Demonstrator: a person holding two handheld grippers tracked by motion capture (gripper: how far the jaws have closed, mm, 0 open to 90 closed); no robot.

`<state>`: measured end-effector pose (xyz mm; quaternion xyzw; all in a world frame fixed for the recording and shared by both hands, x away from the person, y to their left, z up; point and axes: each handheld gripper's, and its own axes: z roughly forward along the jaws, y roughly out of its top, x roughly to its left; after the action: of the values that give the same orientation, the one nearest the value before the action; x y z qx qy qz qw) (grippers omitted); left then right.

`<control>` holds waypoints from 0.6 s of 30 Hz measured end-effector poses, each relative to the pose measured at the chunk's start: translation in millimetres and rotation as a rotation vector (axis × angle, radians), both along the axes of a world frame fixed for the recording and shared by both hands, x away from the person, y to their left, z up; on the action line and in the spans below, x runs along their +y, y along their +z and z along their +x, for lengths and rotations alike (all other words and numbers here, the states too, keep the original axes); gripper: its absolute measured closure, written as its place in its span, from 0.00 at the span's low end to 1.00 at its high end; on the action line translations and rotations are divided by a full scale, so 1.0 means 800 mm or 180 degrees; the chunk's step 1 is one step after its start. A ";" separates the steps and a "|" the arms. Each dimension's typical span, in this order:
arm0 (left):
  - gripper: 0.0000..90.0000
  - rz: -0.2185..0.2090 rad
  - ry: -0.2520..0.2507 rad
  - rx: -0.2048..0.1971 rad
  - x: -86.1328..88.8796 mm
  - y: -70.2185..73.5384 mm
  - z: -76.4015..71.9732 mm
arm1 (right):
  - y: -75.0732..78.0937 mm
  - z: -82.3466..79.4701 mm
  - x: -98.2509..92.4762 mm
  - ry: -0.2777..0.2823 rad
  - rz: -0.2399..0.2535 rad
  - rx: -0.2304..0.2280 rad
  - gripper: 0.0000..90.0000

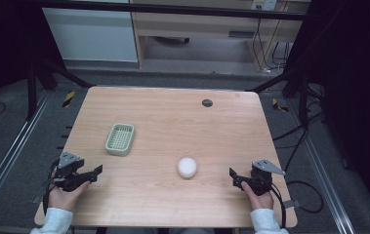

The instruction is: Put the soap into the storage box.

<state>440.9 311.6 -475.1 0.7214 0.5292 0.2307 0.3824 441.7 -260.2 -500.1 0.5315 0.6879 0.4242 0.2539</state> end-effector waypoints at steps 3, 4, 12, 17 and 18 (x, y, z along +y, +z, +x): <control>0.25 0.0008 -0.0039 0.0033 -0.002 0.002 0.000 | 0.000 0.000 0.000 0.0001 -0.0011 0.0000 0.05; 0.25 -0.0002 -0.0047 0.0057 -0.004 0.002 0.000 | 0.000 0.001 -0.001 -0.0008 -0.0026 0.0004 0.04; 0.26 -0.0025 -0.0170 0.0036 -0.018 0.011 -0.004 | 0.000 0.001 -0.001 0.0003 -0.0066 0.0024 0.04; 0.25 0.0015 -0.0301 0.0016 -0.035 0.020 -0.004 | -0.003 0.003 0.001 0.0028 -0.0117 0.0090 0.04; 0.25 0.0015 -0.0301 0.0016 -0.035 0.020 -0.004 | -0.003 0.003 0.001 0.0028 -0.0117 0.0090 0.04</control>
<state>437.9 283.7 -459.4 0.7471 0.4949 0.2118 0.3899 444.5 -259.7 -502.5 0.5297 0.7013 0.4050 0.2520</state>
